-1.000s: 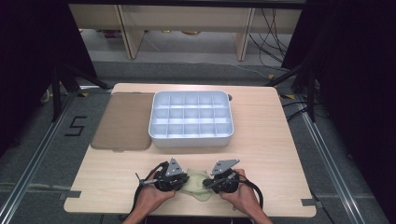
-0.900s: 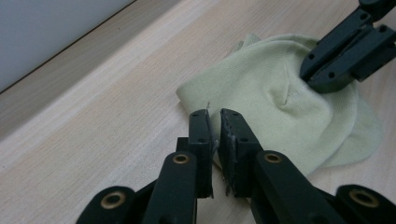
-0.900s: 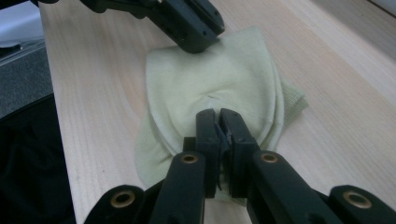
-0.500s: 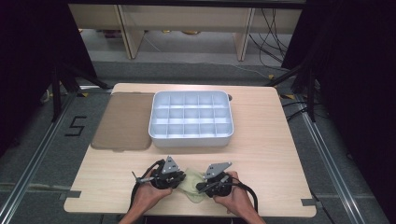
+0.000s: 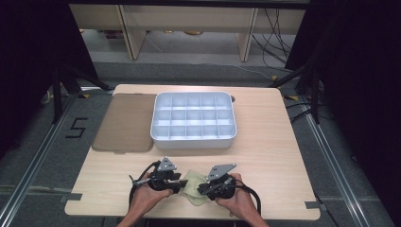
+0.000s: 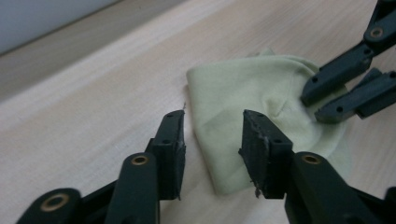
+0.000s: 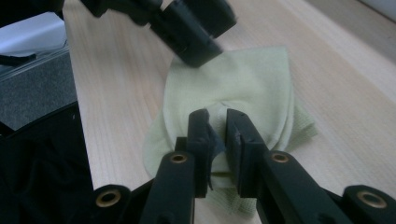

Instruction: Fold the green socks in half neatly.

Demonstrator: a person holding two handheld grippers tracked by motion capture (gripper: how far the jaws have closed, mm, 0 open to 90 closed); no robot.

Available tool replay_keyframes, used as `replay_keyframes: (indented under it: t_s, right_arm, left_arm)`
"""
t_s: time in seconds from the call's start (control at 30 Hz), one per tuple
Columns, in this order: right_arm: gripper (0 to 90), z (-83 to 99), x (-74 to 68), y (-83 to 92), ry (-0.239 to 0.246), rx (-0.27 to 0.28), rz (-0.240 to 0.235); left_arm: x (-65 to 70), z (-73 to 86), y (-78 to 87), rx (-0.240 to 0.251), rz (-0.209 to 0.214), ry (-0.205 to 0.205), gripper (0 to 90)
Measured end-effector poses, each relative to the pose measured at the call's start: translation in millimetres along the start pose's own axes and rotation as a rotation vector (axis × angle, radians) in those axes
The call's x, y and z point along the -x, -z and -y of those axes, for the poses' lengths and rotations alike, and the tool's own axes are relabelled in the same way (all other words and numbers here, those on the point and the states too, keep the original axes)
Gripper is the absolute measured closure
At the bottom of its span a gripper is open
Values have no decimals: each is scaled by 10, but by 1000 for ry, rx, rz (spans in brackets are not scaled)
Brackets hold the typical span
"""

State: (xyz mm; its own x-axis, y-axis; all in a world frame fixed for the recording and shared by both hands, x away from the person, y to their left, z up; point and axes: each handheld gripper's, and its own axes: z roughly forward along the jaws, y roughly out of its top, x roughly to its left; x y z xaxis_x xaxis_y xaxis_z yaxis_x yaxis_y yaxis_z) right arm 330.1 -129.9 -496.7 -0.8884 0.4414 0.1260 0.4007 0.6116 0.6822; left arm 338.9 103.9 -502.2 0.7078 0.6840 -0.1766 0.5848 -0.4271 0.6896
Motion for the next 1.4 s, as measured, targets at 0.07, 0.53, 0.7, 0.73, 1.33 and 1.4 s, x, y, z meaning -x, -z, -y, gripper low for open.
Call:
replay_keyframes:
  t_s: [0.07,0.53,0.7,0.73,1.33,1.4]
  right_arm:
    - [800,-2,2,23,-2,7,7]
    - [797,6,-8,38,-2,5,5]
    - [797,7,-7,41,-2,5,3]
    - [797,6,-7,40,-1,6,3]
    - [857,-134,-140,-107,83,54,-41]
    - [866,-151,-163,-164,91,42,-43]
  left_arm:
    - [14,7,-5,-9,9,15,556]
    - [46,39,-27,-66,31,34,636]
    - [8,54,-37,-45,60,40,713]
    - [4,55,-32,-37,58,51,739]
    - [89,-55,90,15,9,-50,840]
    - [92,-54,92,22,4,-41,840]
